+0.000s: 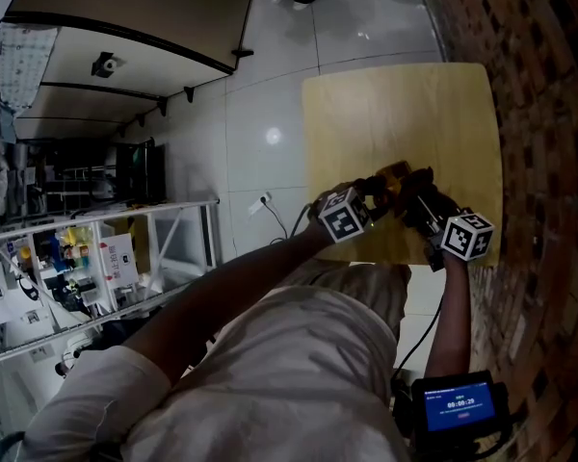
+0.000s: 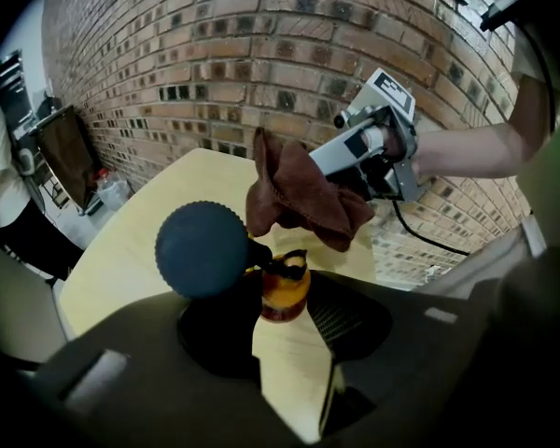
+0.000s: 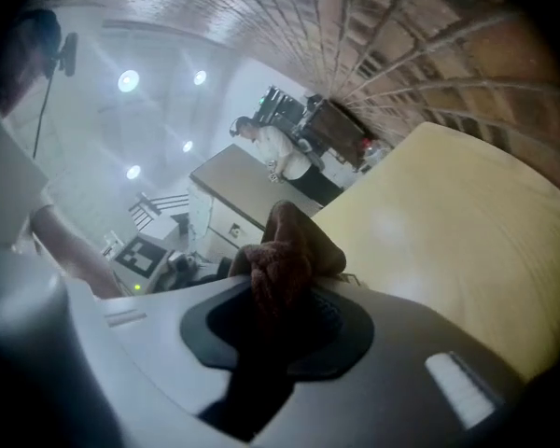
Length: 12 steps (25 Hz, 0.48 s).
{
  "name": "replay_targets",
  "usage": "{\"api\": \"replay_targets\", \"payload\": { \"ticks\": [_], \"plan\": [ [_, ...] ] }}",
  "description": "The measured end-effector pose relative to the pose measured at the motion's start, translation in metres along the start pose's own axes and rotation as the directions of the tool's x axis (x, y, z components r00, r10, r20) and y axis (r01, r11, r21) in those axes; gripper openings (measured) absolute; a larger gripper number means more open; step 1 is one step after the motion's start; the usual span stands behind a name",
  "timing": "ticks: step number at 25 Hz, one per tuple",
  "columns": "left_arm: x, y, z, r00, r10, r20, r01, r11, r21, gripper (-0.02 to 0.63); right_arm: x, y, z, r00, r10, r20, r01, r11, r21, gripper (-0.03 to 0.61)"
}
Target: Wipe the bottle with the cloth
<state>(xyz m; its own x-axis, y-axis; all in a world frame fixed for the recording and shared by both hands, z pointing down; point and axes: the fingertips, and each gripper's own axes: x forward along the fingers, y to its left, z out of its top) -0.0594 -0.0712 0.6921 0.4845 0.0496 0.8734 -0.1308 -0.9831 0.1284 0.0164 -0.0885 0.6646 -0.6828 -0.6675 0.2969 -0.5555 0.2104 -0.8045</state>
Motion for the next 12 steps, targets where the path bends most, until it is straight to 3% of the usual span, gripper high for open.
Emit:
{"api": "replay_targets", "payload": {
  "ticks": [5,8,12],
  "plan": [
    [0.003,0.001,-0.001,1.000,-0.002,-0.020,0.002,1.000,0.022,0.171,0.033,0.013,-0.005,0.992,0.023,-0.126,-0.035,0.995,-0.096,0.078],
    [0.002,-0.002,-0.001,1.000,-0.007,-0.028,0.008,0.999,0.032,0.172,0.050,0.006,-0.014,0.984,0.014,-0.177,-0.028,0.996,-0.079,0.078],
    [-0.002,0.000,-0.001,1.000,-0.004,-0.015,0.004,1.000,0.007,0.170,0.056,-0.007,-0.017,0.985,0.007,-0.171,-0.010,1.000,-0.016,0.078]
  ]
}}
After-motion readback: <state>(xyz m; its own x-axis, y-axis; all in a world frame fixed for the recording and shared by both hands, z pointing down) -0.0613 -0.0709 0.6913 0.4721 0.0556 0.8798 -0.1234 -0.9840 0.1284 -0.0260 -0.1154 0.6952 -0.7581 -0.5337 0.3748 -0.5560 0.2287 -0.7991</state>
